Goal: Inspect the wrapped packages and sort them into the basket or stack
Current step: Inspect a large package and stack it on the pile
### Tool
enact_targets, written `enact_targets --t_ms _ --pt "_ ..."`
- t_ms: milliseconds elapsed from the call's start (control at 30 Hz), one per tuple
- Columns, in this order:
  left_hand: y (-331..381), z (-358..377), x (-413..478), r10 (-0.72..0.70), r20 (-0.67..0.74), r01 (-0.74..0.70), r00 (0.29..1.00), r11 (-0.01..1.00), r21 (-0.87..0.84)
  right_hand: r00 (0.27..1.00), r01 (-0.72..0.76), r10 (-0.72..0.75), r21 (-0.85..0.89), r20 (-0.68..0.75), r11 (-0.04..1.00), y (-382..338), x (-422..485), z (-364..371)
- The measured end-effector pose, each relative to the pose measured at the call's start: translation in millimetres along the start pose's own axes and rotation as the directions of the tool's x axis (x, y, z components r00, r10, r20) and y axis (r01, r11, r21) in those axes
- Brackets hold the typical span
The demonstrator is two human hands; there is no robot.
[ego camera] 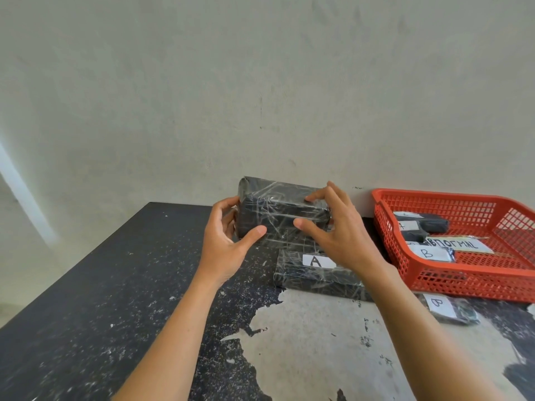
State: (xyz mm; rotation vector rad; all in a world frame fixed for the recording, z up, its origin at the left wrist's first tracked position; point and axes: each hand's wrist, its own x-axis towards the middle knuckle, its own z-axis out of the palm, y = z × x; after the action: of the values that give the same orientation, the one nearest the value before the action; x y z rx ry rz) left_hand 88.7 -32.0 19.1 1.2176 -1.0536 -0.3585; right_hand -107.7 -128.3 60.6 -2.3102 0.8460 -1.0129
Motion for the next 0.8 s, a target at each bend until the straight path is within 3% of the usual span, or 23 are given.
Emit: enact_targets --t_ms 333,533,800 --pt "0 7 -1 -0.011 -0.06 0.01 0.998 1.0 -0.023 0.999 -0.018 0.017 -0.037 -0.042 0.999 -7 -4 13" --pt "-1 6 0 0.027 -0.014 -0.027 1.0 0.999 -0.036 0.998 -0.055 0.057 -0.132 0.013 0.99 -8 -2 4" --pt "-3 5 -1 0.024 0.096 -0.02 0.995 0.999 -0.039 0.999 -0.044 0.044 -0.015 -0.029 0.999 -6 -5 14"
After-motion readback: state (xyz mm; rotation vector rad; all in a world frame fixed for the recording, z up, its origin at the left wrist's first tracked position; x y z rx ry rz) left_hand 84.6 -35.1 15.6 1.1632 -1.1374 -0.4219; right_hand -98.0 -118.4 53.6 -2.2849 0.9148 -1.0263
